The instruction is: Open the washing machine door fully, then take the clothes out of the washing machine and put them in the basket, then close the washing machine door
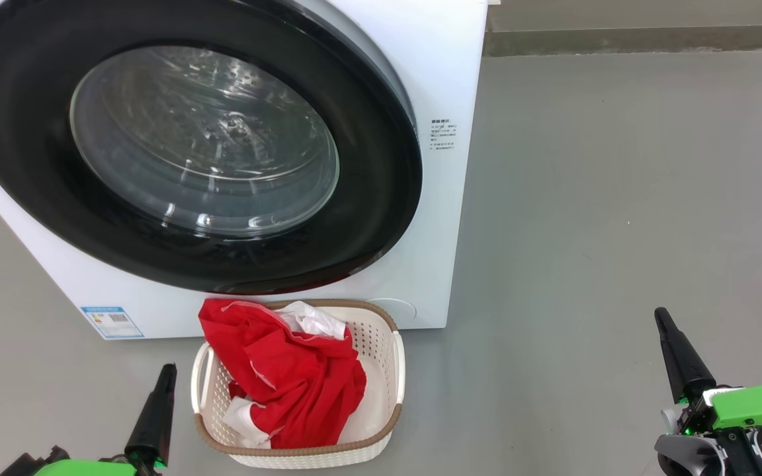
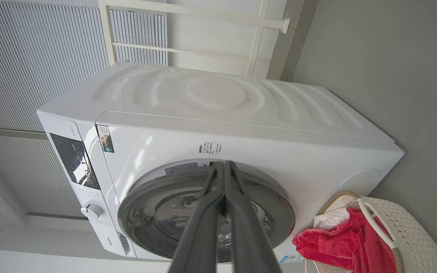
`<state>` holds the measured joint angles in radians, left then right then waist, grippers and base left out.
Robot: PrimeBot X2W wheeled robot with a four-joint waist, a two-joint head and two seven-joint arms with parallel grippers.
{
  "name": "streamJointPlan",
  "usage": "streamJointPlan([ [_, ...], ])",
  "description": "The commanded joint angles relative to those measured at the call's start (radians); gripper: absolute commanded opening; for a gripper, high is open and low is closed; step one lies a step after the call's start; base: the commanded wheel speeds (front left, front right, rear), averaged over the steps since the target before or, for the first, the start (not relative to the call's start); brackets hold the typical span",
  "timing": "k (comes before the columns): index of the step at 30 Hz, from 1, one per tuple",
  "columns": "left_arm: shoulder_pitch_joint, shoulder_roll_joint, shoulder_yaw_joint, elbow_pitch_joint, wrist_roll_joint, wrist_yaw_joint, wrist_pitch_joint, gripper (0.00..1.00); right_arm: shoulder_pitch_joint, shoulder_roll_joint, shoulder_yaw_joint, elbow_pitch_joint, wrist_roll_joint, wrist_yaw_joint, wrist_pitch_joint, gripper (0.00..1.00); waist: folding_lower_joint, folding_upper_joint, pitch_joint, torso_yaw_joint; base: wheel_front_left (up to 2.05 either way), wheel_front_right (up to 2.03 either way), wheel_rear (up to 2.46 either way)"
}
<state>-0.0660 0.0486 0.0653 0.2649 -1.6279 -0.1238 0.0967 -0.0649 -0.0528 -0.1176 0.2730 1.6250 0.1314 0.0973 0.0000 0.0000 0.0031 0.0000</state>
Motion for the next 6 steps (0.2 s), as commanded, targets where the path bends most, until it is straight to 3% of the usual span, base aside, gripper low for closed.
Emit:
streamJointPlan([
  [1,-0.041,0.010,0.037,-0.020,0.010,-0.007,0.007,0.00,-0.042,-0.007,0.016,-0.029,-0.006,-0.001,0.006,0.00,0.0000,0.0000,0.000,0.000,0.00,0.00,0.00],
  [6,-0.041,0.010,0.038,-0.020,0.011,-0.007,0.008,0.00,-0.042,-0.006,0.015,-0.029,-0.007,-0.001,0.007,0.00,0.0000,0.0000,0.000,0.000,0.00,0.00,0.00],
])
